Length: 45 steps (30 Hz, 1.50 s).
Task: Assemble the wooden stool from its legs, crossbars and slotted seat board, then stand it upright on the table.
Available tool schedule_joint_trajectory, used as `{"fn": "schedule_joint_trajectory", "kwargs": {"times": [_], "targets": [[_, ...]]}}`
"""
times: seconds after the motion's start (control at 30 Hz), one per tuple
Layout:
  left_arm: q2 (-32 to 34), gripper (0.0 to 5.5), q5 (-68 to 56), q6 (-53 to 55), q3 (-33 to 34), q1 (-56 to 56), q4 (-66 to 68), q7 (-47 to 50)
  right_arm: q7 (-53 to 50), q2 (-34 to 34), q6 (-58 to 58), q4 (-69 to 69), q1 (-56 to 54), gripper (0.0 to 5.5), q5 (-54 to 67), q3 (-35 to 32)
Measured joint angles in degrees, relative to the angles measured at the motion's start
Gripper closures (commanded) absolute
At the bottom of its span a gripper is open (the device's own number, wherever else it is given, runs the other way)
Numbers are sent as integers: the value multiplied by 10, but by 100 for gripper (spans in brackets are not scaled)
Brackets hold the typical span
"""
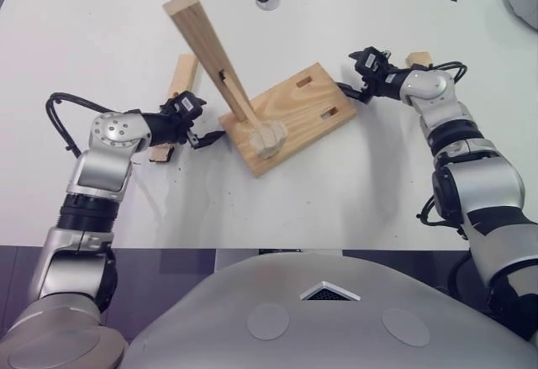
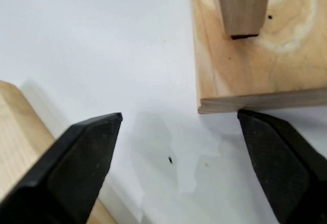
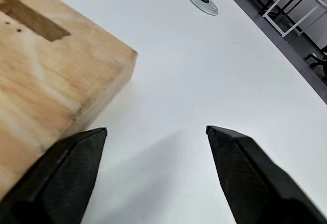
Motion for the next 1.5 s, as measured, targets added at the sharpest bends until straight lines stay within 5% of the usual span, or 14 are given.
{"fn": "schedule_joint_trajectory", "kwargs": {"times": [0.23, 0.43, 0.53, 0.6, 0.87, 0.97, 1.2, 1.37, 1.5], "targets": [[-164, 131, 8, -121, 14, -235, 383, 118, 205, -142, 162, -412, 247, 185, 158, -15], [-178, 131, 6, -277, 34, -331, 506, 108, 116, -170, 281, -675, 444, 185, 166, -70], [-70, 131, 3, -299, 50, -257, 421, 44, 59, -199, 317, -692, 476, 185, 183, -168], [-49, 131, 3, -279, 45, -189, 335, 15, 30, -170, 308, -678, 429, 185, 188, -170], [33, 131, 5, -110, -14, -21, 35, -85, -29, -86, 124, -334, 198, 185, 39, -19], [15, 131, 13, -89, -28, -26, 26, -65, 8, -80, 102, -310, 182, 185, 49, 1], [-149, 131, 47, -115, -48, -132, 194, 85, 69, -95, 149, -453, 260, 185, 95, 12], [-154, 131, 44, -142, -37, -133, 189, 98, -70, -75, 169, -469, 278, 185, 59, -8], [-94, 131, 26, -109, 32, -73, 75, 112, -158, -74, 213, -547, 366, 185, 67, -83]]}}
